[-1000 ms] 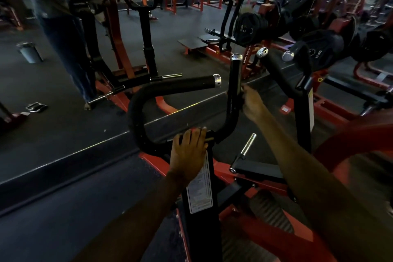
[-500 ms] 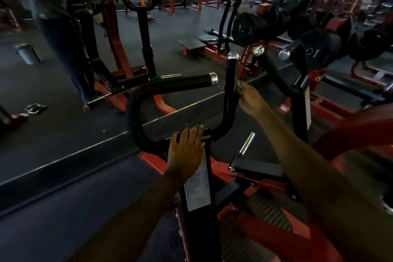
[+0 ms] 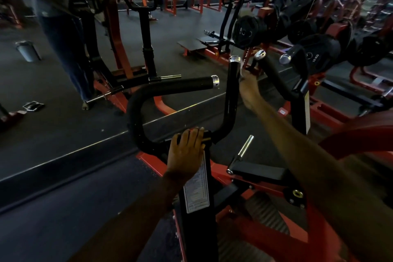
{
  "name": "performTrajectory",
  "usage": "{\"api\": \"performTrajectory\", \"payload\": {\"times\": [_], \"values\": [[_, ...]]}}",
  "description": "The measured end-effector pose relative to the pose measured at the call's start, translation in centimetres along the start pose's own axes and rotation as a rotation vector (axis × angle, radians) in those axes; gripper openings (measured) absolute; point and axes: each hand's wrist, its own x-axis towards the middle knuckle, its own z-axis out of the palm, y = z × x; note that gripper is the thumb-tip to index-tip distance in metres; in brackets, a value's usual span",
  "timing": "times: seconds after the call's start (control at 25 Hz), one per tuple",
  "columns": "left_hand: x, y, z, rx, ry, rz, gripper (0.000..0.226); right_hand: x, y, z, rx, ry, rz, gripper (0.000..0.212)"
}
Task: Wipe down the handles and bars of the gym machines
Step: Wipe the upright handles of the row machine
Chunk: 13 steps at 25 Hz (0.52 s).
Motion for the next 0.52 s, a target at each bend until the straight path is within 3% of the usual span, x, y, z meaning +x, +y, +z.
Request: {"api": "performTrajectory", "payload": {"times": [0.12,0.2,0.28,0.32,0.44,0.52], "values": [[-0.1,0.0,-0.2,0.002,-0.019,0.002,0.052,-6.5,5.4,0.6,0.104,-0.061,0.163,0.016],[-0.1,0.0,-0.3,-0.013,-0.032,-0.004,0.052,-9.6,6.4,-0.3,-0.018,-0.003,0.108,0.016],[0.1,-0.1,-0.5,-0.012,-0.054,-0.013,0.053,-8.0,3.9,-1.2,-0.147,0.234,-0.154,0.026],[0.1,-0.1,-0.5,-0.013,-0.059,-0.013,0.053,-6.6,1.8,-1.4,-0.288,0.237,-0.313,0.032],[-0.1,0.0,-0.5,-0.010,-0.063,-0.010,0.052,-1.6,-1.9,-1.6,-0.931,-0.045,-0.674,0.051],[0.0,0.0,-0.5,-0.008,-0.065,-0.004,0.052,-0.6,-1.0,-1.6,-1.216,-0.188,-0.784,0.062]]}}
